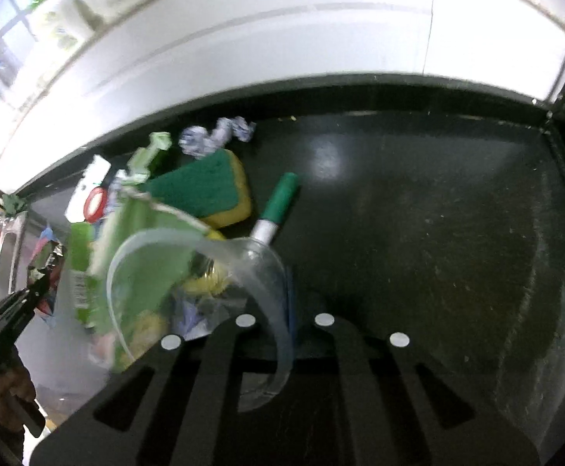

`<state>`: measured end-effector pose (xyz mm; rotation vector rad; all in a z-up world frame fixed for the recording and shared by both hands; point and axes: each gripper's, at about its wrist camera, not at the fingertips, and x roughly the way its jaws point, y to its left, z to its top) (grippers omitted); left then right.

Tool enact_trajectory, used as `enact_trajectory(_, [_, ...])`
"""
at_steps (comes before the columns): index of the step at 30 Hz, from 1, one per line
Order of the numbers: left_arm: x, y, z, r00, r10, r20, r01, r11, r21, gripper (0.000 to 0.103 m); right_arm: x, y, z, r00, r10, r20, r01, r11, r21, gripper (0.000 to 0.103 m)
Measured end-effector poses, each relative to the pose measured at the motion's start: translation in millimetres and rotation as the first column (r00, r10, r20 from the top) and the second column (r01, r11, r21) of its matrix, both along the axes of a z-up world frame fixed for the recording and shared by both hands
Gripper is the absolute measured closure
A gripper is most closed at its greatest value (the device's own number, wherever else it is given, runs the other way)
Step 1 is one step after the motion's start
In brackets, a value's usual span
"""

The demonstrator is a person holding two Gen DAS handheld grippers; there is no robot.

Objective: Collect trash
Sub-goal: 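Grasp the blue-pink wrapper with the left tool while the right tool grasps the clear plastic cup, then carry wrapper and cup to the black bin and open both tools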

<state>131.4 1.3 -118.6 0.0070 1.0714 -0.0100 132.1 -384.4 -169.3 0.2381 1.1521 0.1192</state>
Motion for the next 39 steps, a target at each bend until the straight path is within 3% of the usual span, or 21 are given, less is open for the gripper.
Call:
enact_trajectory(8, [-50, 33, 38, 0.999, 0.013, 0.049, -0.011, 0.999, -0.031, 0.098, -55, 44, 68, 0.992, 0.043, 0.118, -0.042, 0.999, -0.010, 0.100])
enact_trajectory(12, [-93, 71, 55, 0.993, 0.084, 0.078, -0.080, 0.996, -0.043, 0.098, -76, 103, 87, 0.977, 0.163, 0.141, -0.165, 0.986, 0.003, 0.100])
enact_trajectory(15, [-134, 109, 61, 0.983, 0.164, 0.085, -0.162, 0.986, -0.033, 0.098, -87, 172, 95, 0.940, 0.305, 0.152, -0.311, 0.950, 0.018, 0.100])
enact_trajectory(18, [-188, 157, 62, 0.955, 0.284, 0.083, -0.283, 0.959, -0.016, 0.098, -111, 269, 99, 0.859, 0.491, 0.148, -0.502, 0.864, 0.044, 0.100])
enact_trajectory(21, [-248, 206, 51, 0.906, 0.419, 0.061, -0.420, 0.908, 0.003, 0.098, -141, 354, 99, 0.750, 0.646, 0.138, -0.658, 0.751, 0.060, 0.100])
enact_trajectory(23, [-287, 235, 39, 0.863, 0.504, 0.040, -0.504, 0.863, 0.007, 0.098, -169, 420, 94, 0.641, 0.758, 0.119, -0.767, 0.637, 0.076, 0.100])
enact_trajectory(24, [-308, 250, 32, 0.834, 0.550, 0.028, -0.551, 0.835, 0.009, 0.098, -181, 444, 93, 0.601, 0.791, 0.114, -0.799, 0.597, 0.074, 0.100])
enact_trajectory(26, [-343, 273, 18, 0.785, 0.620, 0.008, -0.620, 0.785, 0.011, 0.098, -215, 501, 85, 0.483, 0.870, 0.097, -0.875, 0.478, 0.074, 0.100])
enact_trajectory(30, [-403, 315, -21, 0.679, 0.733, -0.054, -0.734, 0.679, -0.005, 0.098, -271, 586, 56, 0.333, 0.943, 0.024, -0.941, 0.331, 0.073, 0.100])
enact_trajectory(34, [-436, 341, -60, 0.628, 0.772, -0.101, -0.777, 0.629, -0.025, 0.098, -306, 641, 18, 0.261, 0.964, -0.057, -0.964, 0.263, 0.043, 0.100])
enact_trajectory(39, [-452, 363, -105, 0.604, 0.781, -0.156, -0.795, 0.604, -0.055, 0.098, -320, 680, -26, 0.236, 0.960, -0.153, -0.970, 0.241, 0.017, 0.100])
